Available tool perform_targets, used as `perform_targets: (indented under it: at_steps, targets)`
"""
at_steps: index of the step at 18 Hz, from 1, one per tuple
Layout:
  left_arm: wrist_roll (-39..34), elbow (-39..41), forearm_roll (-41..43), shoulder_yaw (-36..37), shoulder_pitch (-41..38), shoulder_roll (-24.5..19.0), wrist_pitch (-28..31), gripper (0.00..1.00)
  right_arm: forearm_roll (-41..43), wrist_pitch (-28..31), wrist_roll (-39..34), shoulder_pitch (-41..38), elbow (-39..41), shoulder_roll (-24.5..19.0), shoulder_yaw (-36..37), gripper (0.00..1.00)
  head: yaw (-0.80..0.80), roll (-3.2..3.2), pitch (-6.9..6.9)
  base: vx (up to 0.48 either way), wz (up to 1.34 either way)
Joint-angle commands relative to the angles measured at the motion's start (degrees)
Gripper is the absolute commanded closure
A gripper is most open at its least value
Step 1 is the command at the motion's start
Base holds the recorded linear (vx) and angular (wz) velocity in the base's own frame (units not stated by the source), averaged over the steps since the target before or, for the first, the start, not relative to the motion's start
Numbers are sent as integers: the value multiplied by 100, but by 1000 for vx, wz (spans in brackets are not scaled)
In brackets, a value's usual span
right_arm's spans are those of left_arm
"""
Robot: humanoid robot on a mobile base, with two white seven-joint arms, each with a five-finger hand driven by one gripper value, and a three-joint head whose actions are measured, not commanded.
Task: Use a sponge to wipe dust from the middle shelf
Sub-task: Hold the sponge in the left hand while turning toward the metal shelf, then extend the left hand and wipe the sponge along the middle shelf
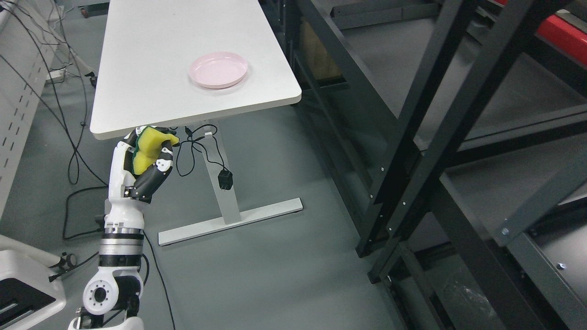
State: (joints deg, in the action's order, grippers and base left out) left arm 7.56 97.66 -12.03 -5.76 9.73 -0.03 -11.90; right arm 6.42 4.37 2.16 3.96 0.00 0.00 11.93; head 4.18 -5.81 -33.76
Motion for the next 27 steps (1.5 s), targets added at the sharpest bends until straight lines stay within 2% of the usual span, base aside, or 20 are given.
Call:
perform_targets:
  at_steps: [1,20,25,27]
  targets:
    - [9,51,-1,277,-6,-97,-76,99,0,3,-5,0,100,100,2,0,0,0,0,-117,-453]
    - [246,113,-1,708,-67,-97,-120,99,0,3,-5,0,100,100,2,0,0,0,1,-79,-681]
    - [947,139,95,787,-15,-109,-514,99,0,3,-5,0,100,100,-7,0,0,0,1,-57,-735]
    - [1326,209,270,1049,-14,-671,-883,99,0,3,-5,0,100,100,-7,0,0,0,2,-54,-614]
